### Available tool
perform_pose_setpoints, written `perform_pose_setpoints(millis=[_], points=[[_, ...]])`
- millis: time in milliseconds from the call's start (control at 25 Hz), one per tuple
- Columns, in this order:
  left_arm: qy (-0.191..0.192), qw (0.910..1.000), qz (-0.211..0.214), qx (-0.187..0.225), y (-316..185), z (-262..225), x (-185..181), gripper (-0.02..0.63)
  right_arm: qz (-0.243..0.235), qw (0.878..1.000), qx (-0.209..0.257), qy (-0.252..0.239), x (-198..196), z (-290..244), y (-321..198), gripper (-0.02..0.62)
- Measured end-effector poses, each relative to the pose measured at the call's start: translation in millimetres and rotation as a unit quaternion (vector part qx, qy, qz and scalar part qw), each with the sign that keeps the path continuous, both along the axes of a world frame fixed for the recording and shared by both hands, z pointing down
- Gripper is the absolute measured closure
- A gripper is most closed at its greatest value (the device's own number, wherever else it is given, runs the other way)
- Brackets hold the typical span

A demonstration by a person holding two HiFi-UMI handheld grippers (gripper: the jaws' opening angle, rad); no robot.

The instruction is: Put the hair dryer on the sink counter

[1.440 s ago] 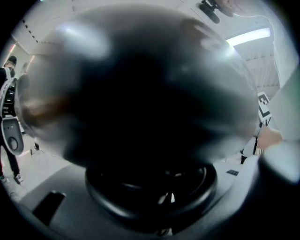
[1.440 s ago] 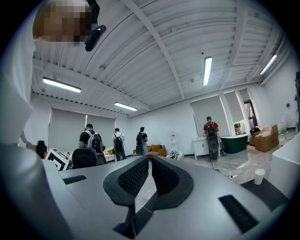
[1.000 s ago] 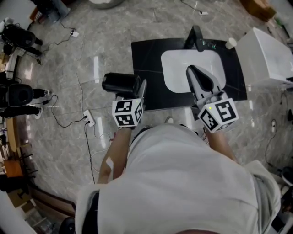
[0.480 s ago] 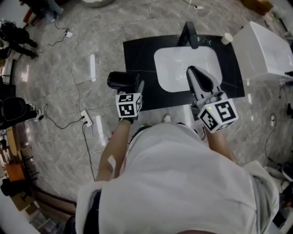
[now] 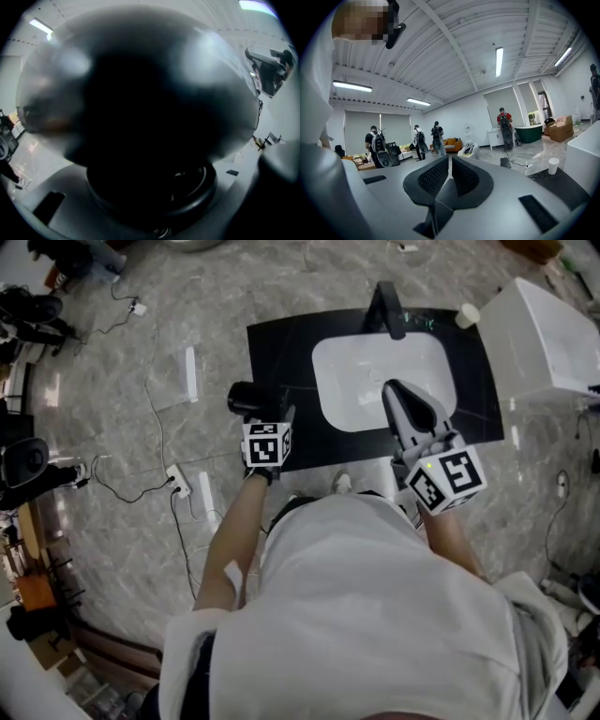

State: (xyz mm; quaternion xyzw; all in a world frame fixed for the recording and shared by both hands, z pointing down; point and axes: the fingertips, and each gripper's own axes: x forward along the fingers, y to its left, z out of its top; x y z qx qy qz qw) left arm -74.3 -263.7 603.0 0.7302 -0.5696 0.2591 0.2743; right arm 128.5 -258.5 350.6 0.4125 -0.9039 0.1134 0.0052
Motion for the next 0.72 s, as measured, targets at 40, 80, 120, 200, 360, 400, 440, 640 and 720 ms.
perform_pose_setpoints(millis=[40, 80, 120, 200, 360, 400, 440, 640, 720], points=[[0.002, 1.0, -0.003, -0.009, -3, 5, -1, 0.368, 0.0, 1.0, -0.001, -0.001, -1, 1, -2, 0.549], [0.005, 0.9998, -0.009, -0.018, -7, 9, -3, 0.368, -0.001, 1.0, -0.001, -0.002, -2, 2, -3, 0.549], [0.01, 0.9995, -0.015, -0.025, -10, 12, -4, 0.368, -0.002, 1.0, -0.001, -0.003, -4, 2, -3, 0.549], [0.016, 0.9989, -0.019, -0.039, -14, 18, -6, 0.368, -0.005, 1.0, -0.002, -0.003, -5, 4, -3, 0.549], [0.009, 0.9972, -0.007, -0.074, -20, 34, -4, 0.368, -0.003, 1.0, -0.008, -0.004, -2, 9, -5, 0.549], [0.005, 0.9966, -0.007, -0.082, -22, 37, -4, 0.368, -0.002, 1.0, -0.009, -0.004, -2, 10, -5, 0.549], [0.003, 0.9962, -0.006, -0.086, -24, 39, -4, 0.368, -0.001, 1.0, -0.009, -0.005, -1, 10, -6, 0.549], [-0.017, 0.9959, 0.007, -0.088, -33, 43, 0, 0.367, 0.008, 1.0, -0.013, -0.011, 6, 15, -8, 0.549], [-0.011, 0.9953, 0.007, -0.096, -37, 48, 3, 0.365, 0.01, 1.0, -0.016, -0.01, 8, 18, -8, 0.549]])
